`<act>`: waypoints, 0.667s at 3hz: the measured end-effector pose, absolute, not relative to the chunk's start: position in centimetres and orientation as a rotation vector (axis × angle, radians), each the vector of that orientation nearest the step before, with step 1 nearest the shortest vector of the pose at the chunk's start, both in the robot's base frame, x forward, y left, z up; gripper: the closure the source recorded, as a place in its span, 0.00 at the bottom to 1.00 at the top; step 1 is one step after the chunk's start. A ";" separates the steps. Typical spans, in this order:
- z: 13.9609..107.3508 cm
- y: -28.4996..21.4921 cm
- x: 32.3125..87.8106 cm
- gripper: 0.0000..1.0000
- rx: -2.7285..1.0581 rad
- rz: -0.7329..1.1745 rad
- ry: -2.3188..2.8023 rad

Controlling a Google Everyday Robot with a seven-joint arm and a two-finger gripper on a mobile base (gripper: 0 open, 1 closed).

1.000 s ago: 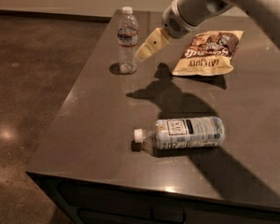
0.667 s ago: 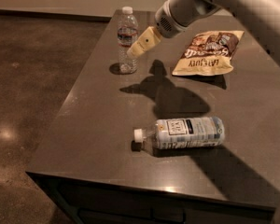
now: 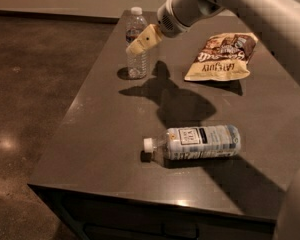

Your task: Knock water bottle over

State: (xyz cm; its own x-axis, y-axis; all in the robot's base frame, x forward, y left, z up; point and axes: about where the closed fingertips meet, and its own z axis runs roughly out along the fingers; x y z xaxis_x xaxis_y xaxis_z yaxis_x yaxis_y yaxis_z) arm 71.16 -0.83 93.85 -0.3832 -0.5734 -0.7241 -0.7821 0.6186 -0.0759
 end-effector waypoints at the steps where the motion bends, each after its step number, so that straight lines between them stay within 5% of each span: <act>1: 93.9 0.2 72.0 0.17 -1.056 0.385 2.094; 2: 94.1 0.8 72.5 0.41 -1.051 0.415 2.084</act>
Offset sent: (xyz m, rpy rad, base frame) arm 0.0182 0.0178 0.0109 0.0758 0.0046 0.0179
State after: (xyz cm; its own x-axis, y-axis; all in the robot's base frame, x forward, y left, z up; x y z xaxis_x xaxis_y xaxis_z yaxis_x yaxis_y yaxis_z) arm 72.45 0.77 94.14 -0.3797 -0.5472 -0.7459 -0.7914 0.6097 -0.0444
